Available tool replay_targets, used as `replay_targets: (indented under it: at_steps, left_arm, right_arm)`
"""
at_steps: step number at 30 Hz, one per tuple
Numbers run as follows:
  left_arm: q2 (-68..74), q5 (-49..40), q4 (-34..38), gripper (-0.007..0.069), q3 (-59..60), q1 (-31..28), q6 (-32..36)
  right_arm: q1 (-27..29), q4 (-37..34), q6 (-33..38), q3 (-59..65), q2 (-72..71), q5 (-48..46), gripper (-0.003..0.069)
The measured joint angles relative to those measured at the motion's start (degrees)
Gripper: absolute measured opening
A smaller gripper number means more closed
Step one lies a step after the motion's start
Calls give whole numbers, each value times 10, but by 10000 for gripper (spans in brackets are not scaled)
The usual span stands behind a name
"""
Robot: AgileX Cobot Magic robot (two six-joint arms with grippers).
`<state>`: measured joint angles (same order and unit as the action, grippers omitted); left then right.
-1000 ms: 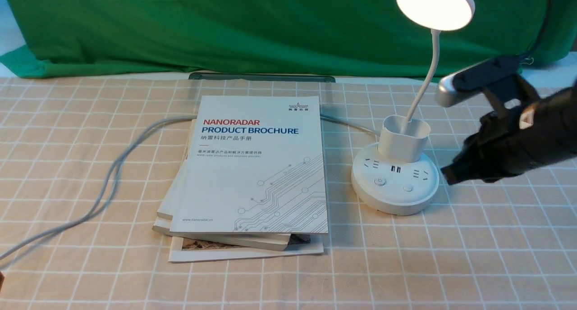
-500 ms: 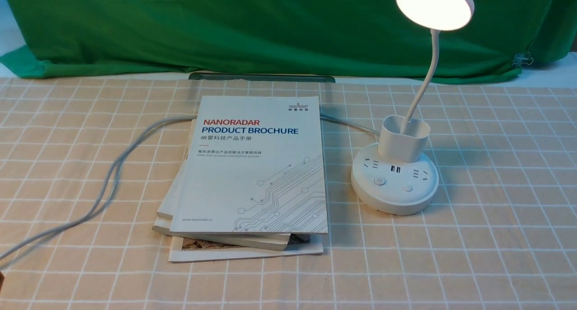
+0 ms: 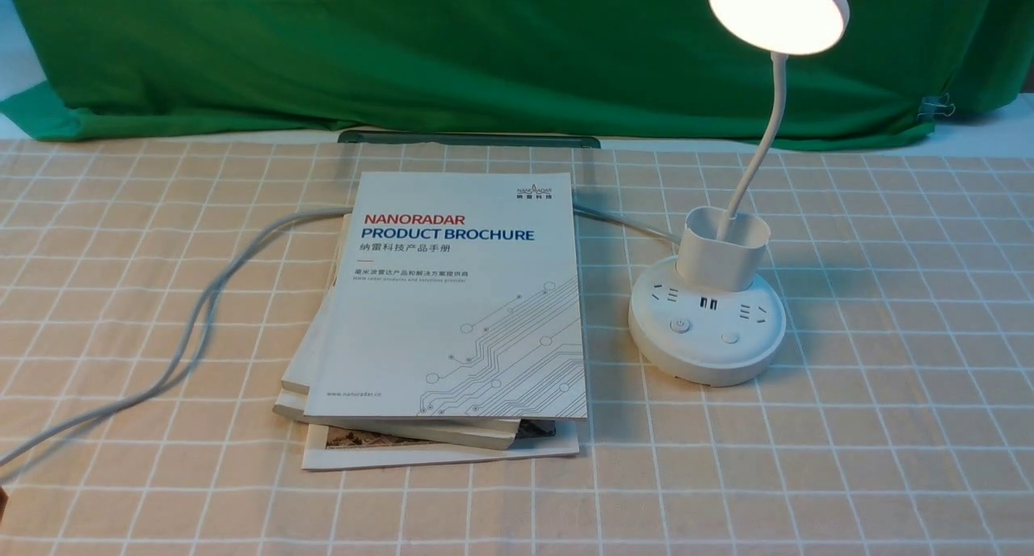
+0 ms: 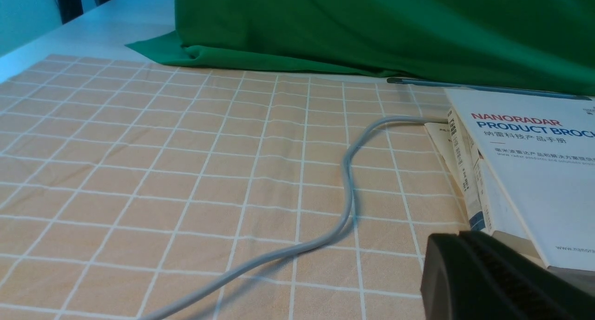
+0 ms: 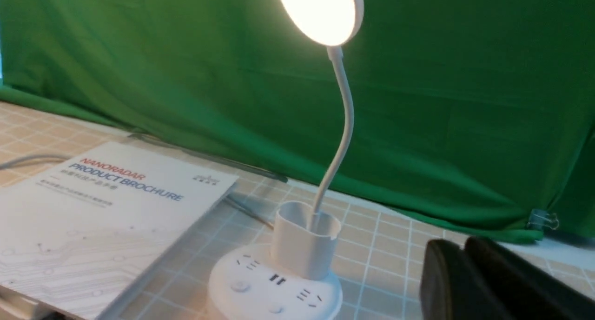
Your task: Turn on the table lamp on the light coffee tablecloth with your hand.
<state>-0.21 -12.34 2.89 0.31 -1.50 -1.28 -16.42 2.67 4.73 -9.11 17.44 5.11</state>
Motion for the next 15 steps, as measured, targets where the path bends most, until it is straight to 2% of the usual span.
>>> replay_targets:
  at_steps: [2,5,11,15]
  left_arm:
    - [0,0,0,21,0,0,0]
    - [0,0,0,21,0,0,0]
    - [0,1,0,21,0,0,0]
    - [0,1,0,21,0,0,0]
  right_arm:
    - [34,1,-15,47,-13,35,108]
    - [84,1,-39,89,-42,40,117]
    - [159,5,-64,97,-115,-26,134]
    - [192,42,-101,97,-132,-51,141]
